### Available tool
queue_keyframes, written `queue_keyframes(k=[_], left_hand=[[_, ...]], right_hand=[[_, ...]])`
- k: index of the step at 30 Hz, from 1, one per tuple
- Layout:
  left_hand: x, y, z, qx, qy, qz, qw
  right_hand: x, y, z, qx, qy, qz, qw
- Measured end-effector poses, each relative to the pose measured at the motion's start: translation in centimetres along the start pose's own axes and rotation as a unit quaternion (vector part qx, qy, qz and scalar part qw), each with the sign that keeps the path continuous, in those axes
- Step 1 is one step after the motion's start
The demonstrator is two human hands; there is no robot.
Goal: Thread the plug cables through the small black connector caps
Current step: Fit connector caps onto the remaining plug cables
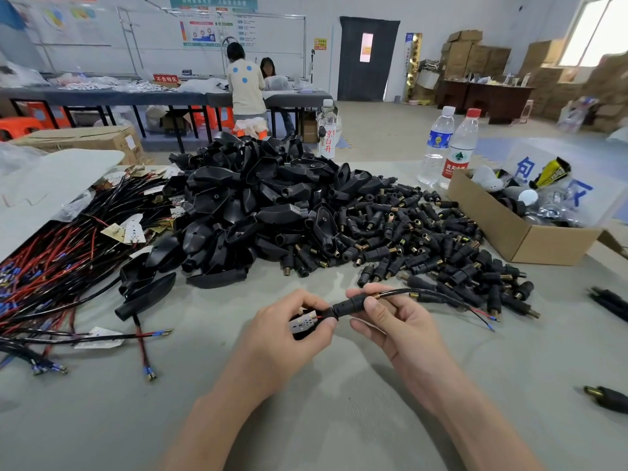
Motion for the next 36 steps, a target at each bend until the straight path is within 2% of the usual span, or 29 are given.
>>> queue_keyframes(k=[8, 13, 36], left_hand=[[0.0, 0.1, 0.1, -0.011, 0.002, 0.001, 1.000], [-0.1, 0.1, 0.4, -0.015, -0.012, -0.007, 1.000], [0.8, 0.3, 0.5, -0.007, -0.027, -0.005, 1.000]], right_hand=[[0.2, -0.1, -0.2, -0.009, 0.017, 0.007, 1.000], [0.6, 0.1, 0.3, -0.036, 0.088, -0.002, 0.995], [1.6, 0.1, 1.0, -0.077, 0.095, 0.024, 0.992]])
Point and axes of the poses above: each hand's wrist, its own y-axis away from the middle knuckle, its own z-axis out of the palm, x = y × z, the point moved 6 cm from there along -y, towards the middle knuckle, and after that the axes turned 13 degrees about y, right-handed, at the moved point
